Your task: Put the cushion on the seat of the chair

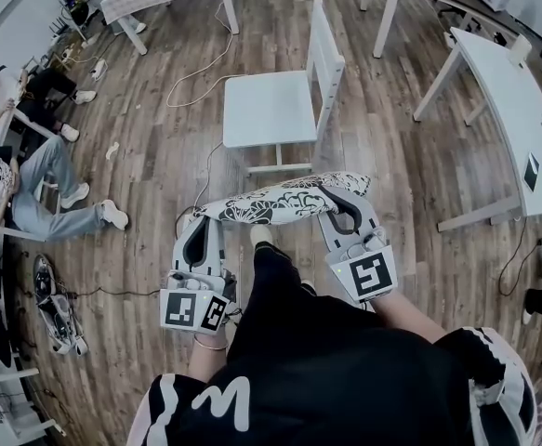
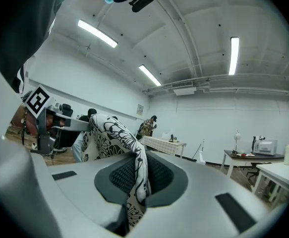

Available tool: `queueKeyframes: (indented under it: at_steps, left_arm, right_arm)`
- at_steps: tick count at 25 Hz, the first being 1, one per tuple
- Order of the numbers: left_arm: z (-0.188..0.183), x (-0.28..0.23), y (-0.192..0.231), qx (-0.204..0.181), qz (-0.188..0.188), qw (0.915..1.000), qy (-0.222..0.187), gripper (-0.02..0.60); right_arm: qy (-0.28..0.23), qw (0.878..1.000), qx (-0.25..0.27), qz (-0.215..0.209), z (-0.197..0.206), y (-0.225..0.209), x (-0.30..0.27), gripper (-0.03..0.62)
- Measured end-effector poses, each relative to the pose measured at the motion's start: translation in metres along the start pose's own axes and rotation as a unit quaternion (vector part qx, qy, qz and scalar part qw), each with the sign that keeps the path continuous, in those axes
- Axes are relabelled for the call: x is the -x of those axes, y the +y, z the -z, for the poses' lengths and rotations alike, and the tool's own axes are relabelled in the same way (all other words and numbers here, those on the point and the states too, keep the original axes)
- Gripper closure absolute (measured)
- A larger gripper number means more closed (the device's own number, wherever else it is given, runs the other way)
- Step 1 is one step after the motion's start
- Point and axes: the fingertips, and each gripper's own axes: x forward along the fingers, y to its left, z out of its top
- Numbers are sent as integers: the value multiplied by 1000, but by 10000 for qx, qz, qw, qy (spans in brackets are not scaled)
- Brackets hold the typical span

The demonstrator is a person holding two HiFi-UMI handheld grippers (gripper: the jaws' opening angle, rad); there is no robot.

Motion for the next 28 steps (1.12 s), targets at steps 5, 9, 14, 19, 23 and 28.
queueKeyframes:
  at_steps: [5,9,14,19,23,28]
  left_arm:
    - [2,-10,8,14,81,9999,-70,578]
    - [-6,-35,25,67,178,9998,-54,578]
    - [-2,-63,43,138,304,9994,-3,578]
    - [1,-94,71,181,419,9989,95,578]
    - [-3,-122,90,177,491,9986,101,578]
    - [-12,-157,126,234,547,9982,112,578]
  right_arm:
    - [46,9999,76,51,4,-2,-8,563]
    - [101,9998,90,110,1,-14,-32,563]
    - [171,9996,124,204,7,-27,-60,563]
    - [260,9992,81,295,12,-39,-96,563]
    - [271,9990,63,340,14,-53,-125,563]
    - [324,9987,-11,393,11,-61,-170,563]
